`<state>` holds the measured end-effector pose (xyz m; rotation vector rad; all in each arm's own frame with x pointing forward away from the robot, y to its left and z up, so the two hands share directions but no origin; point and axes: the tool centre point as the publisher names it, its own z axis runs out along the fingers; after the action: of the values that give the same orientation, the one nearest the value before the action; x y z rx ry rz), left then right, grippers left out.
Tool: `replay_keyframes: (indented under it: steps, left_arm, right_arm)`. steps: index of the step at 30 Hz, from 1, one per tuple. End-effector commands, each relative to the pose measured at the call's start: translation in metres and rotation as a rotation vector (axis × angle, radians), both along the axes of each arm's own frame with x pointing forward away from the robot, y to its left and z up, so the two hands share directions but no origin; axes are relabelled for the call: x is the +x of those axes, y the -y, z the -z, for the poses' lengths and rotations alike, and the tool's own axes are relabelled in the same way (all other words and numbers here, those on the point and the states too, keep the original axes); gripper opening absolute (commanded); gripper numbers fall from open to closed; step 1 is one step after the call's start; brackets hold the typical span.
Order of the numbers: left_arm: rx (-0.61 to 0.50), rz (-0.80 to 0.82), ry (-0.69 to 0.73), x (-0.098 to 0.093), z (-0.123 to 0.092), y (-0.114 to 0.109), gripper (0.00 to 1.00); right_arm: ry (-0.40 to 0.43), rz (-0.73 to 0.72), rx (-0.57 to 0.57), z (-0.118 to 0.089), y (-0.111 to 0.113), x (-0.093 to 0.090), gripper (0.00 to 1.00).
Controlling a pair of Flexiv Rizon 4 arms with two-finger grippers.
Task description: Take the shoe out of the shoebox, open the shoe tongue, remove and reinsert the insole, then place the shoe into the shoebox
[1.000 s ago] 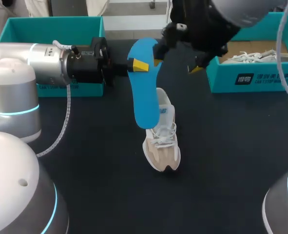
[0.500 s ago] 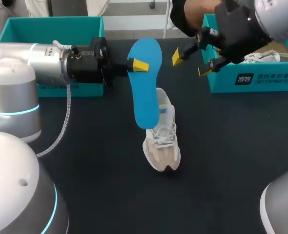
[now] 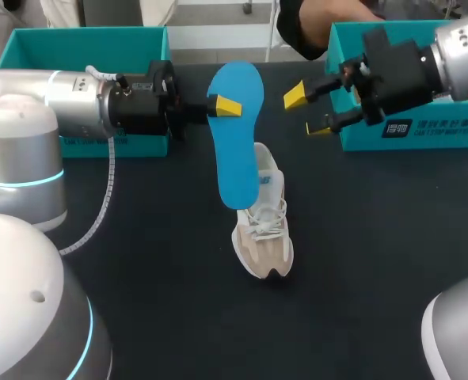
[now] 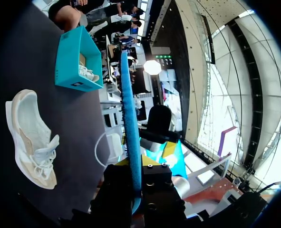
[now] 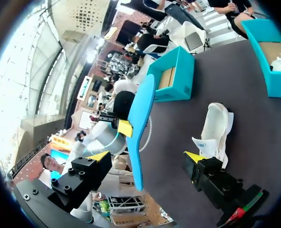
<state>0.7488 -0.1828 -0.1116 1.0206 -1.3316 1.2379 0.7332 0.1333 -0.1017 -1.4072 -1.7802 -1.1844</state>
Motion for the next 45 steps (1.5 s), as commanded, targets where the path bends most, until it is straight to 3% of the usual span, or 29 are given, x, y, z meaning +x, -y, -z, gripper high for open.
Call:
replay_keyframes:
  steps: [1,10,20,24,35,36,39,42,45]
  left_arm:
    - [0.001,0.001,0.000,0.000,0.000,0.000,0.00]
    - [0.001,0.001,0.000,0.000,0.000,0.000,0.00]
    - [0.001,0.001,0.000,0.000,0.000,0.000,0.00]
    - [0.001,0.001,0.000,0.000,0.000,0.000,0.00]
    - [0.001,0.001,0.000,0.000,0.000,0.000,0.00]
    - [-0.009,-0.003,0.025,0.001,0.002,0.001,0.00]
    - [-0.108,-0.021,0.284,0.006,0.014,0.002,0.00]
    - [-0.134,-0.035,0.515,0.008,0.025,0.001,0.00]
    - [-0.181,-0.041,0.645,0.011,0.024,0.000,0.00]
  right_arm:
    - [-0.011,-0.063,0.219,0.005,-0.001,0.004,1.00]
    - [-0.024,-0.061,0.218,0.010,0.006,0.009,1.00]
    - [-0.010,-0.039,0.293,0.024,0.011,0.016,1.00]
    - [-0.058,-0.026,0.292,0.027,0.014,0.018,1.00]
    - [-0.058,-0.026,0.292,0.027,0.014,0.018,1.00]
    - [-0.058,-0.026,0.292,0.027,0.014,0.018,1.00]
    - [-0.058,-0.026,0.292,0.027,0.014,0.018,1.00]
    - [-0.058,-0.026,0.292,0.027,0.014,0.018,1.00]
    - [-0.058,-0.026,0.292,0.027,0.014,0.018,1.00]
